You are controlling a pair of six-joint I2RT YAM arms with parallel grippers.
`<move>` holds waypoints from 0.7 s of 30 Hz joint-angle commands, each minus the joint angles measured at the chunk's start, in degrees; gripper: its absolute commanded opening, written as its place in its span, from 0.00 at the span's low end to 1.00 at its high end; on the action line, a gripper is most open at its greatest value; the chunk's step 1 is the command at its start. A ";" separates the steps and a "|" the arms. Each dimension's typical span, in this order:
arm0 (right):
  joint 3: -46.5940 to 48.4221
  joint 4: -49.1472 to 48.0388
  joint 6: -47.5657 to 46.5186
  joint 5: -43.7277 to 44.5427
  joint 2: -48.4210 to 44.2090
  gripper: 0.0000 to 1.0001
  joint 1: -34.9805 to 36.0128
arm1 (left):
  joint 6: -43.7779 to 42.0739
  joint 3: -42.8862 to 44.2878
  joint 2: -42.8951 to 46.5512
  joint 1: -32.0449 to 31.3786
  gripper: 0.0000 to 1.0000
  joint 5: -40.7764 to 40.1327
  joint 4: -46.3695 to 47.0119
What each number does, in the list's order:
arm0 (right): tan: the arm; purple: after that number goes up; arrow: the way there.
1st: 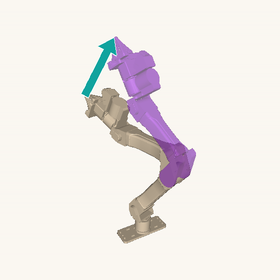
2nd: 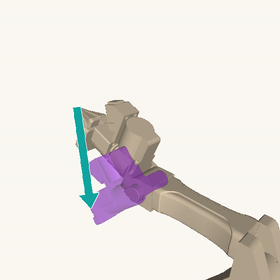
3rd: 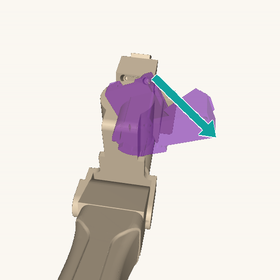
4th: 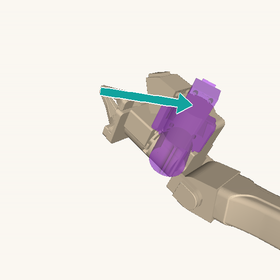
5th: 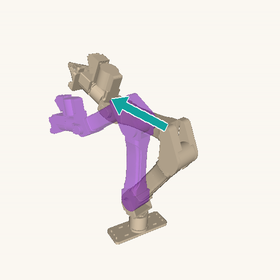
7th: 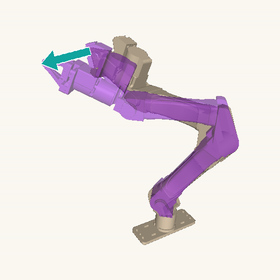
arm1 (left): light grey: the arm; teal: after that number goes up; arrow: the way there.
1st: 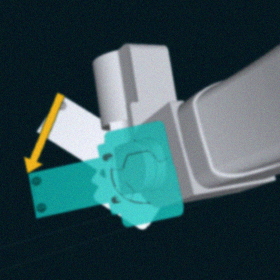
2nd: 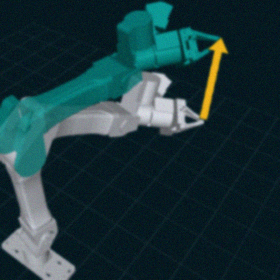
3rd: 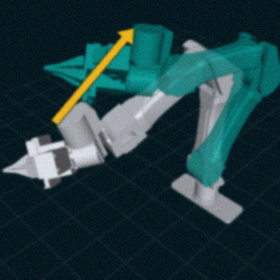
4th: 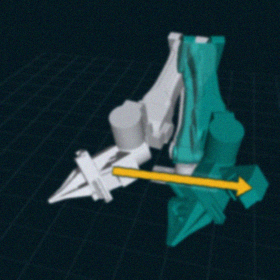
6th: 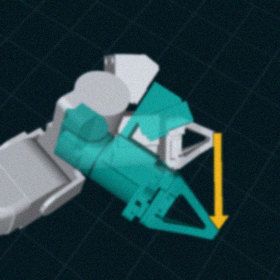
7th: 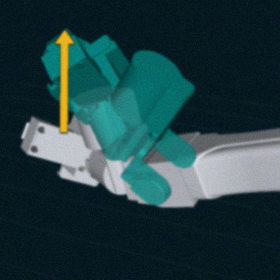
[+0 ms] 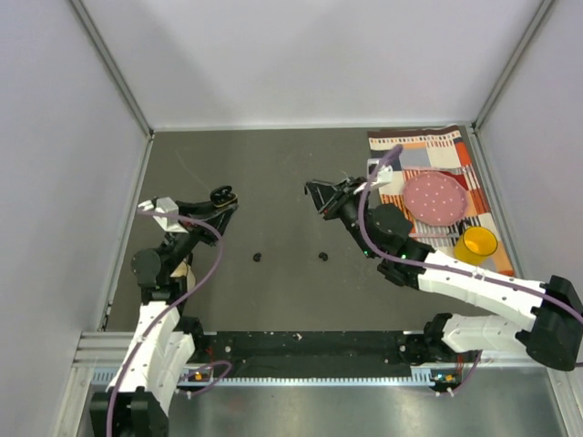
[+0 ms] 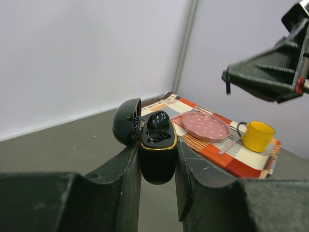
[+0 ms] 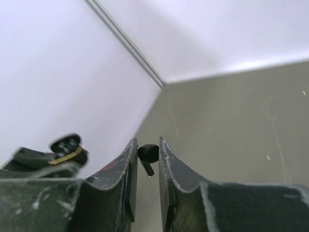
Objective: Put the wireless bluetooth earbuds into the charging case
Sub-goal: Pick up the earbud from the center of the board, then place the earbud in the charging case.
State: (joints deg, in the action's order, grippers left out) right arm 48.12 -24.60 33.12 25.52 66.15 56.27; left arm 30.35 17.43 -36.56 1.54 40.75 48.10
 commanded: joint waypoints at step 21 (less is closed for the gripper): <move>0.31 -36.22 -4.03 -15.23 2.49 0.00 5.86 | -9.25 5.07 -8.62 -19.29 0.00 1.61 19.49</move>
State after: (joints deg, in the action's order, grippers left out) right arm 45.43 -57.69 28.32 13.76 67.81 60.34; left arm 23.79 20.47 -45.17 -17.06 44.82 63.88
